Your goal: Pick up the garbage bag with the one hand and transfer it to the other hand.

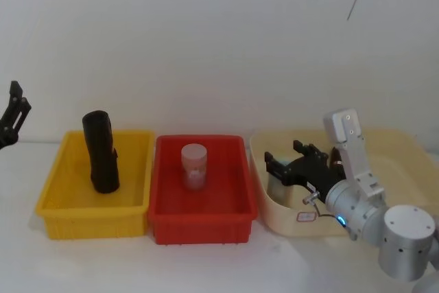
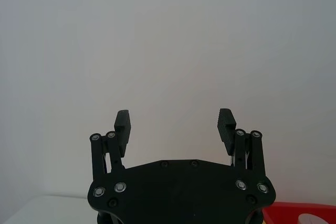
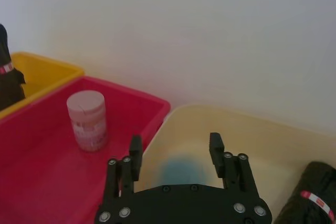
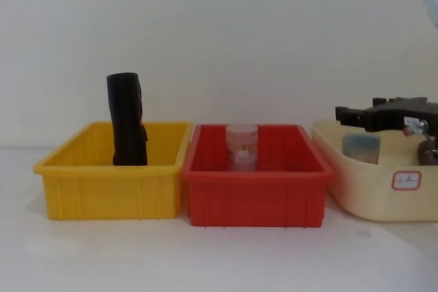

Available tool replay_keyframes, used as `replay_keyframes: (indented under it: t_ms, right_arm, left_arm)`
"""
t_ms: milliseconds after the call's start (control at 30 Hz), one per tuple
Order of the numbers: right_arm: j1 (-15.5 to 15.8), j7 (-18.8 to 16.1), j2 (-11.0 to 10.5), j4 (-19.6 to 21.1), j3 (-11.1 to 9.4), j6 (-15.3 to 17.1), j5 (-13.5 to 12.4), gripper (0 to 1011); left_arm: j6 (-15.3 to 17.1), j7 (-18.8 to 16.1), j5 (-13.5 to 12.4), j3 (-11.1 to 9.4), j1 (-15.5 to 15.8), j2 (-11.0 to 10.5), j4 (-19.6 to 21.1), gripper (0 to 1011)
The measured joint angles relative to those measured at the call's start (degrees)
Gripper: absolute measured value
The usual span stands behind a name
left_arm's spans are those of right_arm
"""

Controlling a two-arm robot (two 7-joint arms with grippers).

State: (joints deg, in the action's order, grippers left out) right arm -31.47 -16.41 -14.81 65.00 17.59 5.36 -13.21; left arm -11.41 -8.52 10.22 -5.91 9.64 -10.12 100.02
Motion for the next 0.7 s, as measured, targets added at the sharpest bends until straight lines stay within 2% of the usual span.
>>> replay_keyframes:
  t_ms: [133, 200, 300, 500, 700]
  right_arm:
    - [0.4, 0.2, 0.0, -0.1, -0.2, 0.0, 0.2, 823]
    - [0.7, 0.5, 0.0, -0.1, -0.5, 0.0, 0.4, 926]
    - [1.1, 0.6, 0.0, 0.0, -0.8, -0.1, 0.4, 983]
    - [1.8, 0.9, 0.2, 1.2, -1.6, -0.4, 0.3, 1001]
    - [3.4, 1.1, 0.6, 4.1, -3.0, -1.0, -0.8, 1001]
  left_arm:
    - [0.0, 0.0, 0.0, 0.0, 0.0, 0.0, 0.0, 1001]
    - [0.0, 0.0, 0.0, 0.0, 0.0, 0.0, 0.0, 1001]
    - [0.0, 0.0, 0.0, 0.0, 0.0, 0.0, 0.0, 1001]
    - [0.0, 0.0, 0.0, 0.0, 0.0, 0.0, 0.0, 1002]
    - [0.0, 0.0, 0.0, 0.0, 0.0, 0.0, 0.0, 1001]
